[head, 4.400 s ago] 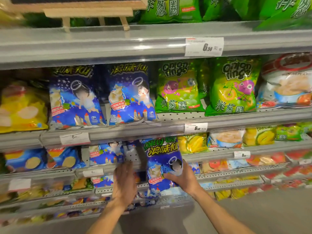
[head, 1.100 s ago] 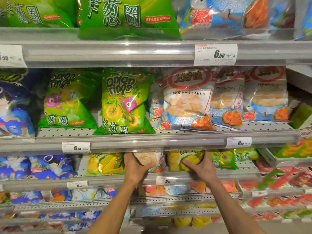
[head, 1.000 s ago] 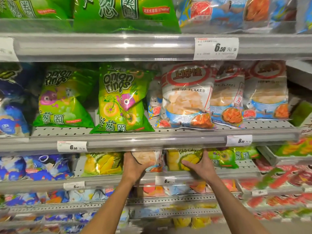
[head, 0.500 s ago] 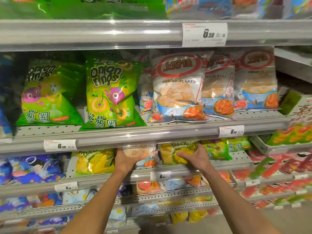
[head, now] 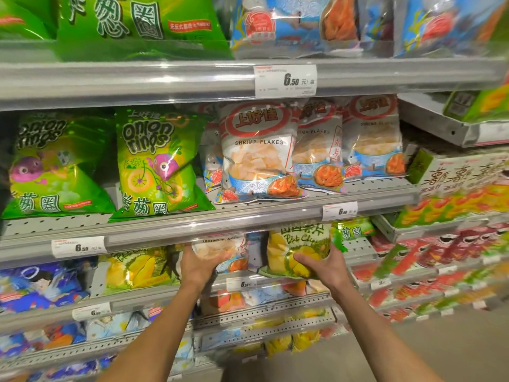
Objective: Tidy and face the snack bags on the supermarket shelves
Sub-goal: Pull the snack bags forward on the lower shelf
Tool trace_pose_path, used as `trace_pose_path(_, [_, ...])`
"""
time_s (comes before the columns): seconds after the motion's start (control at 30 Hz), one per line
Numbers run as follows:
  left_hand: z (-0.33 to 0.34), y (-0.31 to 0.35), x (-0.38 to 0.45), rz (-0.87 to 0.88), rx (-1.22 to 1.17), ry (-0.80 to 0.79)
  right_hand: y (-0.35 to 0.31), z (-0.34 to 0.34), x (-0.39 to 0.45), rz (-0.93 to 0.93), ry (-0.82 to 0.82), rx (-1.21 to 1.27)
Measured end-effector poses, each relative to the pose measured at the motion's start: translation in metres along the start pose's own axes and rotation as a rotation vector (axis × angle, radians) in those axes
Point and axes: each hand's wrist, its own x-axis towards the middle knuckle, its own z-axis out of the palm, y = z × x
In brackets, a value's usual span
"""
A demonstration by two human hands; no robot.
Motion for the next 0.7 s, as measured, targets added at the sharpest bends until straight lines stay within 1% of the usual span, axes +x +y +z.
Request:
trace_pose_path(0.1, [0.017,0.005,-0.010,0.008,-0.028,0.017,0.011,-0.024,-0.012,-0.012,0.032,0.049])
trace_pose_path(0.2, [0.035,0.013,-0.021,0.014,-0.018,0.055,0.022,-0.049,-0.022,0.020,0.026,0.080])
trace_pose_path(0.3, [0.054,0.021,-0.030,0.003,0.035,0.064,0.033,-0.071,-0.030,0.025,0.041,0.064])
trace_pose_path(0.4, [0.071,0.029,-0.042,0.029,0.033,0.072,0.045,-0.087,-0.033,0.039,0.055,0.059])
trace_pose_path(0.5, [0.085,0.035,-0.049,0.062,0.043,0.053,0.054,-0.098,-0.036,0.077,0.041,0.046])
trace_pose_path(0.7, [0.103,0.027,-0.049,0.104,0.042,-0.008,0.057,-0.107,-0.039,0.065,0.036,0.014])
